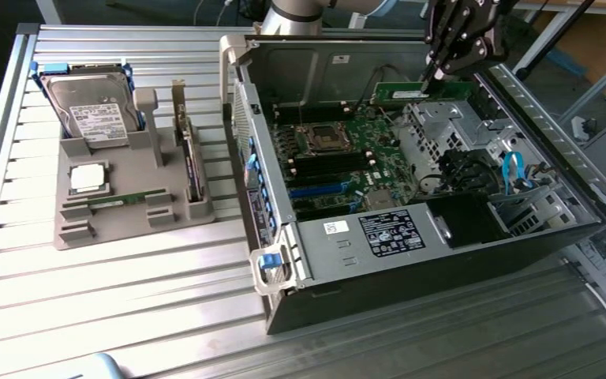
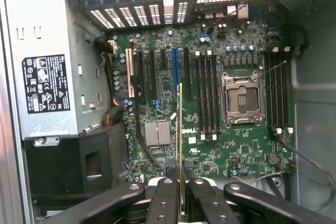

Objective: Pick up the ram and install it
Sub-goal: 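Insert the ram into the slot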

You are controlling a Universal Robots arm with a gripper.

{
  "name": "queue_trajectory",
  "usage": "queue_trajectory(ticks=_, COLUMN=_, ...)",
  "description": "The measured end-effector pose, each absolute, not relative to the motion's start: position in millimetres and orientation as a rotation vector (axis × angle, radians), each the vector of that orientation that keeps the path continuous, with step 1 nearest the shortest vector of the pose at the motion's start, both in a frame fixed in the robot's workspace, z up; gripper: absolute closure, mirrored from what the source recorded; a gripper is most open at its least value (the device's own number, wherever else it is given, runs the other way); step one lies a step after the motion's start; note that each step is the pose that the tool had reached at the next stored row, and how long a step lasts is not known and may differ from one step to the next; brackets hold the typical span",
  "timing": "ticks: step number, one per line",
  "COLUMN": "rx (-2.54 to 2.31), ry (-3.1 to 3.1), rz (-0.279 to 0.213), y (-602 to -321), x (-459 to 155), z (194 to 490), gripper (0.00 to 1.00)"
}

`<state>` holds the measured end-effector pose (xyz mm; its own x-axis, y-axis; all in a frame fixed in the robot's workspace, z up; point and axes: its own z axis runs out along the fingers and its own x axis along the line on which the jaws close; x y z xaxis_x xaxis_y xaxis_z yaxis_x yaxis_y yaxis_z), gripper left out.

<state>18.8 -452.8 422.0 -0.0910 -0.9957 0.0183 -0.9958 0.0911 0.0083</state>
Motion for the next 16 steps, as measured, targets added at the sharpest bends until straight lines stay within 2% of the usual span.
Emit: queue_trajectory(ticks=16, rx=2.085, ry=-2.325, rz=0.009, y=-452.8, x=16.3, z=419.6, gripper=0.86)
